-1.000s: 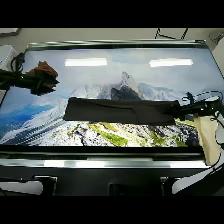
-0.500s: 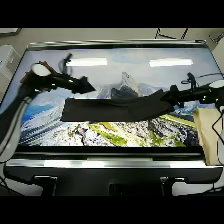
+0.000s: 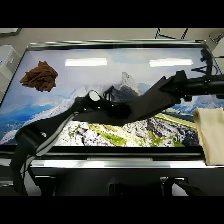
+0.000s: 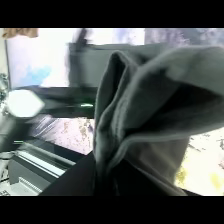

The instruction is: Fold the clothes and pants, and hang the long-sleeved shirts on hangers.

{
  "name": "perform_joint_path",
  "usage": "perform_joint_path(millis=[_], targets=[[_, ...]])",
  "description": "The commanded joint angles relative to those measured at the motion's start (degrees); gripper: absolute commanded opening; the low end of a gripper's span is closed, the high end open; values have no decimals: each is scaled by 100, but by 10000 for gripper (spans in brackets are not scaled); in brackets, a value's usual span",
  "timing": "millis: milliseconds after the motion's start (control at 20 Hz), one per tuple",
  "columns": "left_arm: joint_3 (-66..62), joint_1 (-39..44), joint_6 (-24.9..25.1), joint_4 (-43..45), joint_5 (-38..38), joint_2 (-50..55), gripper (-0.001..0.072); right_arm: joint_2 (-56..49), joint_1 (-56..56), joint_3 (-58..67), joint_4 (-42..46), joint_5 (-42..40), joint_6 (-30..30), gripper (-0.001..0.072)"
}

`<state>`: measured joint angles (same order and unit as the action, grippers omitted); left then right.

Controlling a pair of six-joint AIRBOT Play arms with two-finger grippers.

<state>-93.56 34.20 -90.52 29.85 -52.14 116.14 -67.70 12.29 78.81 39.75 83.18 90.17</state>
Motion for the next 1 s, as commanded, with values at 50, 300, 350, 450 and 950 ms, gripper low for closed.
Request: perform_joint_path(millis=[50, 300, 350, 450, 950], targets=[[-9, 925, -28, -2409, 1504, 474, 22, 278, -24, 4, 24, 31, 199, 47], [-7, 664, 507, -2129, 1447, 361, 18, -85, -136, 4, -28, -111, 179, 47], [-7, 378, 503, -1609, 1224, 212, 18, -223, -295, 4, -61, -247, 146, 47], [-7, -310, 439, -575, 643, -195, 18, -560, -741, 4, -339, -584, 101, 47], [-7, -3600, 586, 1438, -623, -3327, 20, -3307, -3353, 7, -2907, -2761, -280, 49]])
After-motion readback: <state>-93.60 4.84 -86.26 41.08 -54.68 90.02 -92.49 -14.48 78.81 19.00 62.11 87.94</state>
